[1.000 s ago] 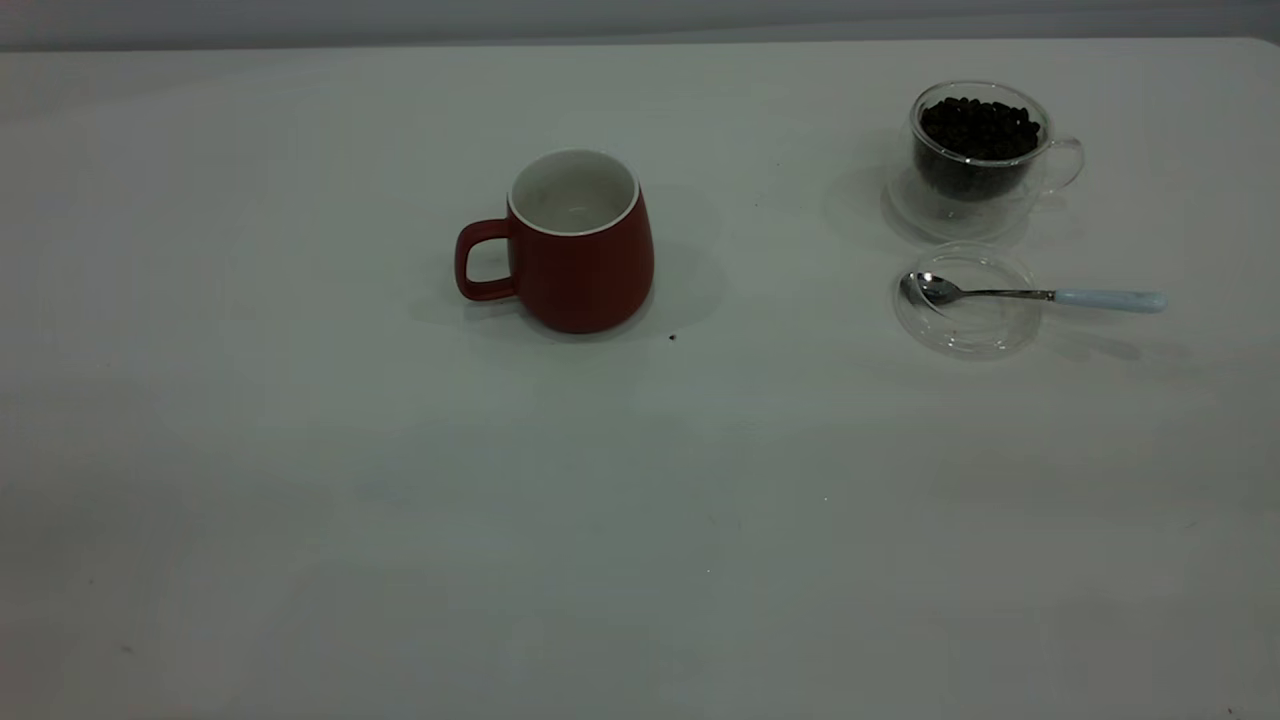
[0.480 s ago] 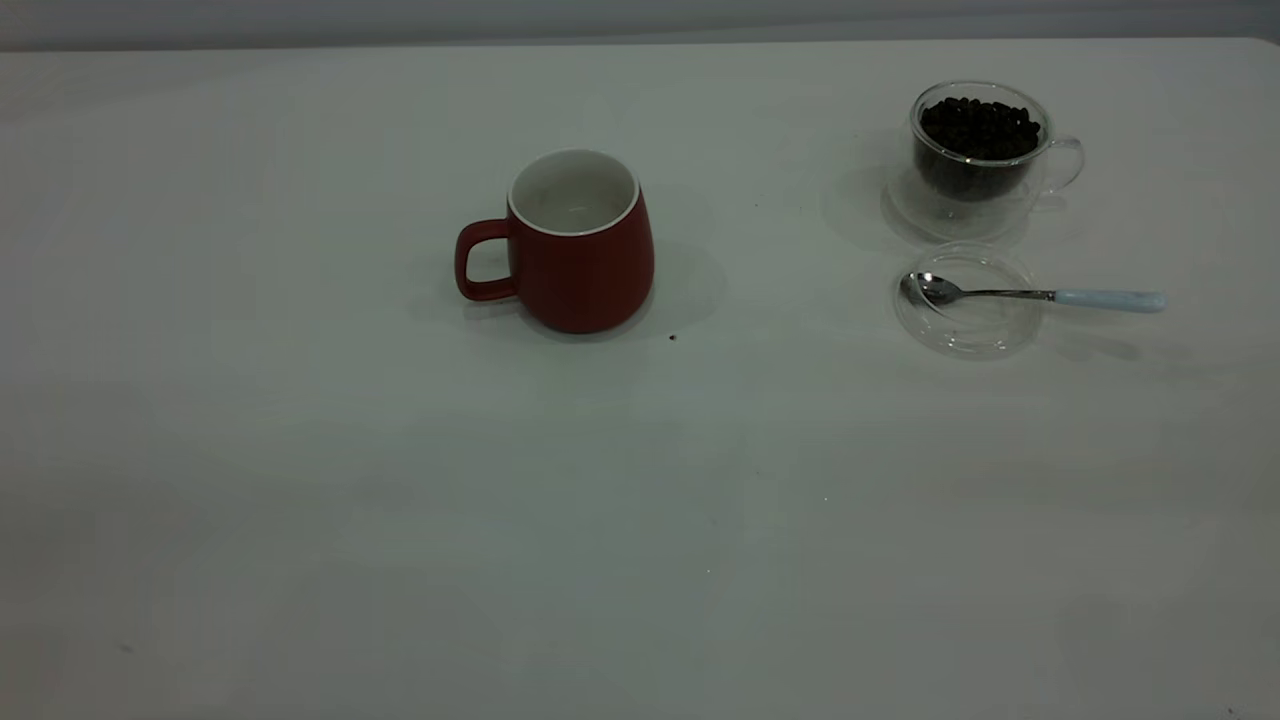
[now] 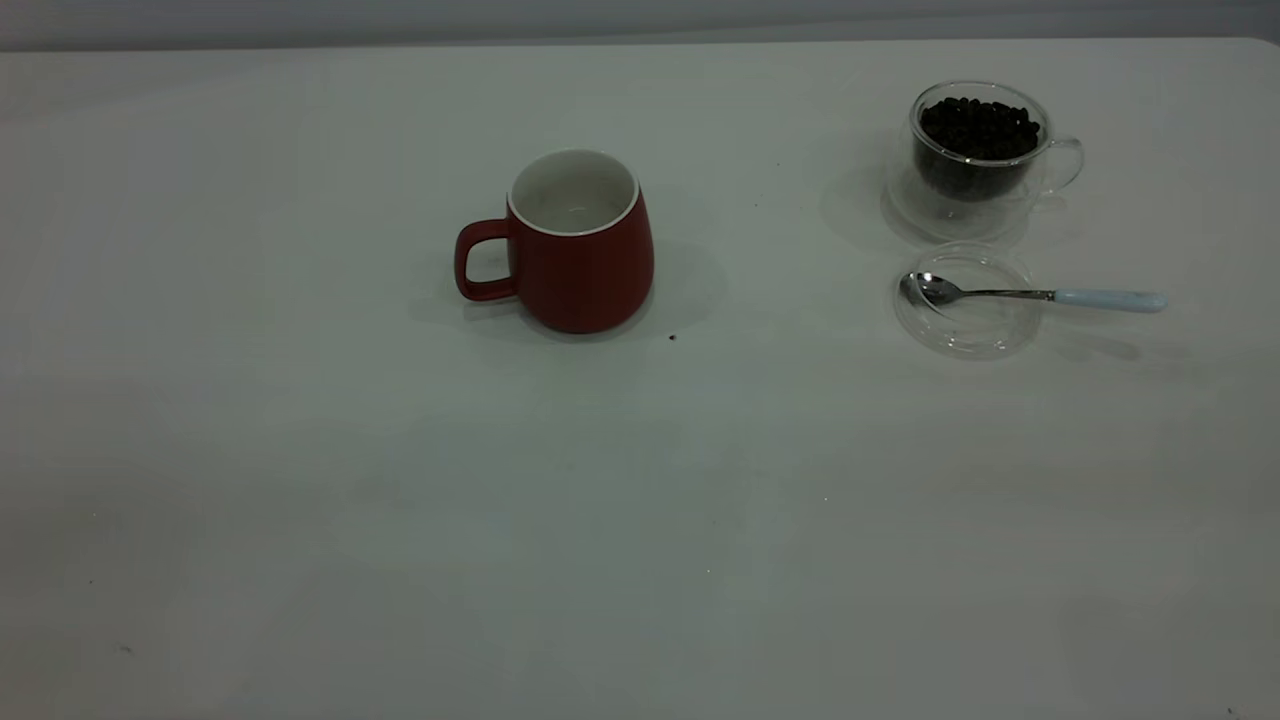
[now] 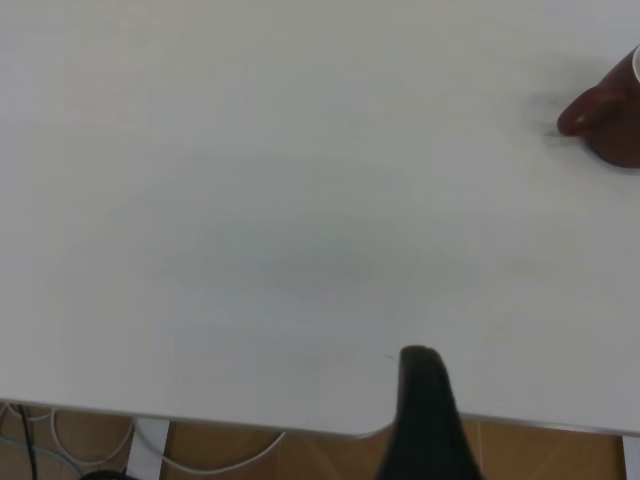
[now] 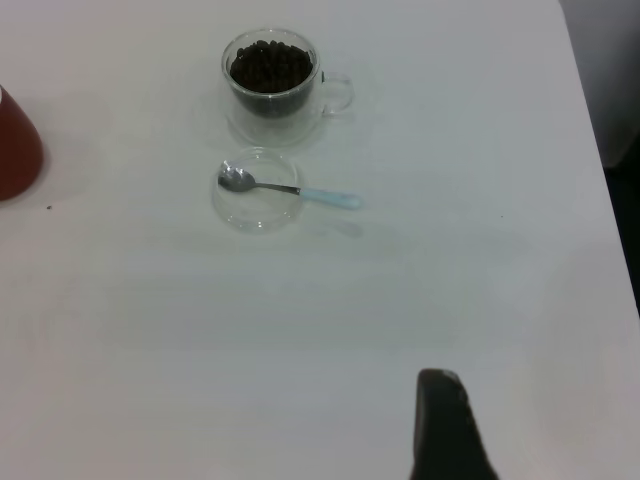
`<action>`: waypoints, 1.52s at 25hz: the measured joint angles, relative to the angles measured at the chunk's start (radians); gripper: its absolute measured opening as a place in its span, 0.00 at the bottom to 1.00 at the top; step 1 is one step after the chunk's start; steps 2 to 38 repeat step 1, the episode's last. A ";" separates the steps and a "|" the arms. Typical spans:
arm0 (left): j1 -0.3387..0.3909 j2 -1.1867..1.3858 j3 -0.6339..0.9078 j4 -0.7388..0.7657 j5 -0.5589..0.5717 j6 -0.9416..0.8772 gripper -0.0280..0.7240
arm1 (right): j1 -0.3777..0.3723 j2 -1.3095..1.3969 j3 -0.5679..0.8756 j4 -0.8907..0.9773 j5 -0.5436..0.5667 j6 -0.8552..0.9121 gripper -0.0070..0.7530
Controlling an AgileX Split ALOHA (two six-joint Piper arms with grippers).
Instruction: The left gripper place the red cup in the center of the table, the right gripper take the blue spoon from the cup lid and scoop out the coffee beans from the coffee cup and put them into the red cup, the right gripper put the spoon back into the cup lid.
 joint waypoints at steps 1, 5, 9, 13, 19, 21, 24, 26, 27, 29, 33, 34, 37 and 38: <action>0.000 0.000 0.000 0.000 0.000 0.000 0.82 | 0.000 0.000 0.000 0.000 0.000 0.000 0.66; 0.000 0.000 0.000 0.000 0.000 0.000 0.82 | 0.000 0.000 0.000 0.000 0.000 0.000 0.66; 0.000 0.000 0.000 0.000 0.000 0.000 0.82 | 0.000 0.000 0.000 0.000 0.000 0.000 0.66; 0.000 0.000 0.000 0.000 0.000 0.000 0.82 | 0.000 0.000 0.000 0.000 0.000 0.000 0.66; 0.000 0.000 0.000 0.000 0.000 0.000 0.82 | 0.000 0.000 0.000 0.000 0.000 0.000 0.66; 0.000 0.000 0.000 0.000 0.000 0.000 0.82 | 0.000 0.000 0.000 0.000 0.000 0.000 0.66; 0.000 0.000 0.000 0.000 0.000 0.000 0.82 | 0.000 0.000 0.000 0.000 0.000 0.000 0.66; 0.000 0.000 0.000 0.000 0.000 0.000 0.82 | 0.000 0.000 0.000 0.000 0.000 0.000 0.66; 0.000 0.000 0.000 0.000 0.000 0.000 0.82 | 0.000 0.000 0.000 0.000 0.000 0.000 0.66; 0.000 0.000 0.000 0.000 0.000 0.000 0.82 | 0.000 0.000 0.000 0.000 0.000 0.000 0.66; 0.000 0.000 0.000 0.000 0.000 0.000 0.82 | 0.000 0.000 0.000 0.000 0.000 0.000 0.66; 0.000 0.000 0.000 0.000 0.000 0.000 0.82 | 0.000 0.000 0.000 0.000 0.000 0.000 0.66; 0.000 0.000 0.000 0.000 0.000 0.000 0.82 | 0.000 0.000 0.000 0.000 0.000 0.000 0.66; 0.000 0.000 0.000 0.000 0.000 0.000 0.82 | 0.000 0.000 0.000 0.000 0.000 0.000 0.66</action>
